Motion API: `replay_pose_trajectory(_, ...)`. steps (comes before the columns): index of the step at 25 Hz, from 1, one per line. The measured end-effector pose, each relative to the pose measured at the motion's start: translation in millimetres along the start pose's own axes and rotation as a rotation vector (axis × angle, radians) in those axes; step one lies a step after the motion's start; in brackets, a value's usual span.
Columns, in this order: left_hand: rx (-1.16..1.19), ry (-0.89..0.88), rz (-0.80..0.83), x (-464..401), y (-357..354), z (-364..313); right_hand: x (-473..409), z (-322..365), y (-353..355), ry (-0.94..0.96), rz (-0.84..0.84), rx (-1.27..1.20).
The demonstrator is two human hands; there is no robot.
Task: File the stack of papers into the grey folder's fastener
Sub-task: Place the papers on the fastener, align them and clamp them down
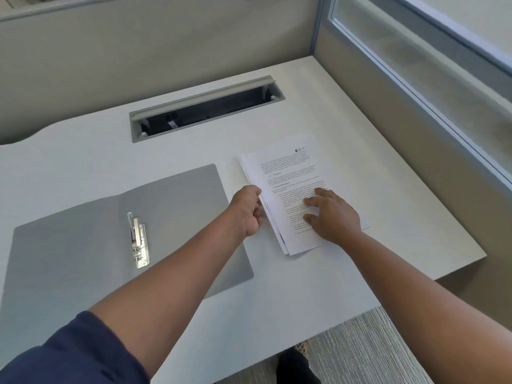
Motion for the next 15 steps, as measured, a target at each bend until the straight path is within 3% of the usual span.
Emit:
replay_pose_trajectory(5,-0.099,-0.137,0.040,-5.1,-17.3,-2.7,2.1,0.3,1.3,-0.004,0.006,0.017)
replay_pose_trajectory(15,-0.216,-0.392,-0.039,-3.8,-10.4,-14.8,0.5,-2.1,-1.4,-0.002,0.050,0.010)
Point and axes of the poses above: each hand's wrist, its own x-axis away from the middle knuckle, its own y-axis out of the back of the hand, z = x × y, the point moved 10 cm from there along -x, towards the middle knuckle, and after that the axes turned 9 degrees about x, right-handed, at the moved point
